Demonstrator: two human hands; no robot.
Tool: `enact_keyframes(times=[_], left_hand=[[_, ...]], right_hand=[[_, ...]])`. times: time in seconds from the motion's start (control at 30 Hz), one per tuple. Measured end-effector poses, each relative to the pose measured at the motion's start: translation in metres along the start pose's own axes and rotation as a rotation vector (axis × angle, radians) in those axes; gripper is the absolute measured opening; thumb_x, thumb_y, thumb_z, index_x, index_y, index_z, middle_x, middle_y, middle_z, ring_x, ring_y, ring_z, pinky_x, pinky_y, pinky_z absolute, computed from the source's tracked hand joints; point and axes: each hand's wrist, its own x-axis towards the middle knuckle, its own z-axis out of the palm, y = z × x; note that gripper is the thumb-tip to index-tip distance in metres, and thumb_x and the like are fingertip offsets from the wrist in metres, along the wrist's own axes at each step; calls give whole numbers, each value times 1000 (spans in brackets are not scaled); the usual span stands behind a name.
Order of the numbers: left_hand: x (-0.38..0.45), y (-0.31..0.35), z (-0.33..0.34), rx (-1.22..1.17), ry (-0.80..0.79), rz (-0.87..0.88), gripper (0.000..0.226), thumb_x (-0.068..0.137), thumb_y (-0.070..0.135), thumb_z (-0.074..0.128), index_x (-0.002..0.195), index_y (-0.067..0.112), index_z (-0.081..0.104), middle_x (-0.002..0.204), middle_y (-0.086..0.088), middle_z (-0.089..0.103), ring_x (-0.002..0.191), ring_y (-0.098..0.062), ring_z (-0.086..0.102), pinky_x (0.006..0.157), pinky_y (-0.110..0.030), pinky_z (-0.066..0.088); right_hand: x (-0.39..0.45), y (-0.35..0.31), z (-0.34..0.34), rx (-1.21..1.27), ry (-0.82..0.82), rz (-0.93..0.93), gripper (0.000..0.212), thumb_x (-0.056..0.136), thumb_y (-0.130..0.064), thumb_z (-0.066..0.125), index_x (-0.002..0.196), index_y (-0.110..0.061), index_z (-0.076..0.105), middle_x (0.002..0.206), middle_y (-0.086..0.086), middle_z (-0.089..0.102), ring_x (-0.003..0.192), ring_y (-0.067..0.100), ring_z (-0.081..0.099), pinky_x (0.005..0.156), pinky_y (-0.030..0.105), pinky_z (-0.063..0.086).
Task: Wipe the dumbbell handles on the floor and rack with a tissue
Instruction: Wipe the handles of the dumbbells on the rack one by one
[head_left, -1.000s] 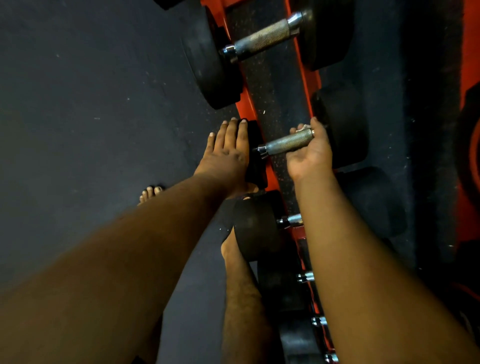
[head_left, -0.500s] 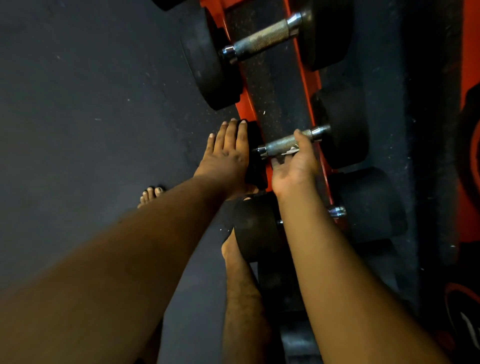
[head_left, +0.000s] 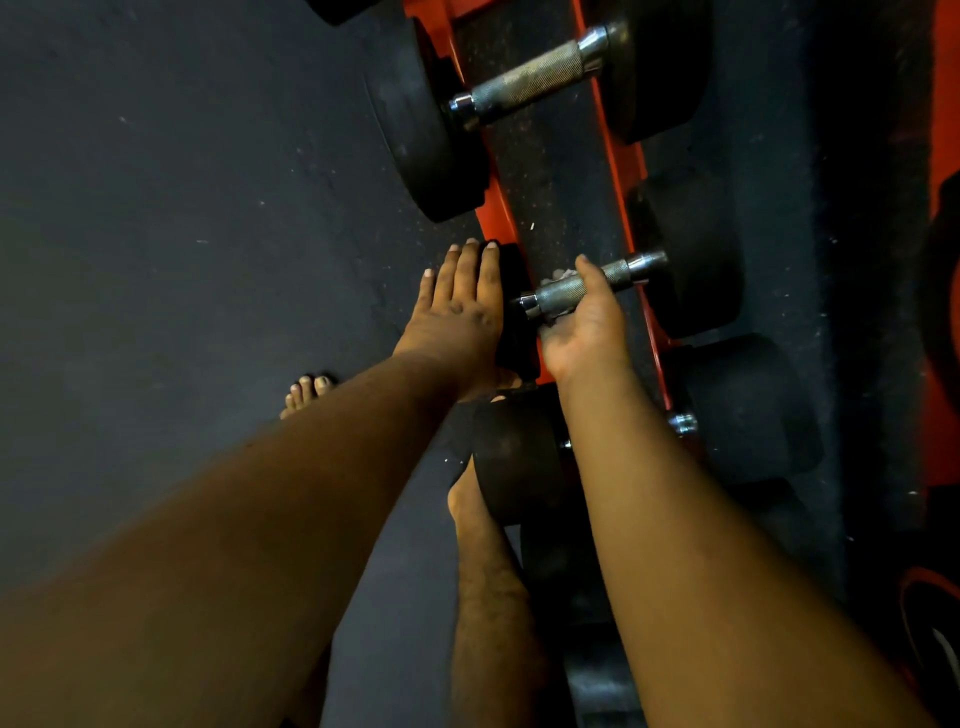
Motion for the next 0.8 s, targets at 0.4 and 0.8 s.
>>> enact_keyframes(times=[0.4,0.8], left_hand=[[2,-2,3,16,2,-1,148,67,71,78,155,9,-23,166,-16,-18,153,-31,-20,125,-50,-5],[0,-4,2,-17,9,12,147,67,69,79,156,8,-20,167,-16,-16,154,-32,-19,126,-50,-4]], right_hand=[[-13,16,1,-271,22,27,34,91,-31,71,119,-13,63,116,18,70,103,33,70,90,51,57],[-32,33,-44,-782,-25,-336,27,103,-8,52,123,-12,69,116,3,72,107,14,67,92,24,53]])
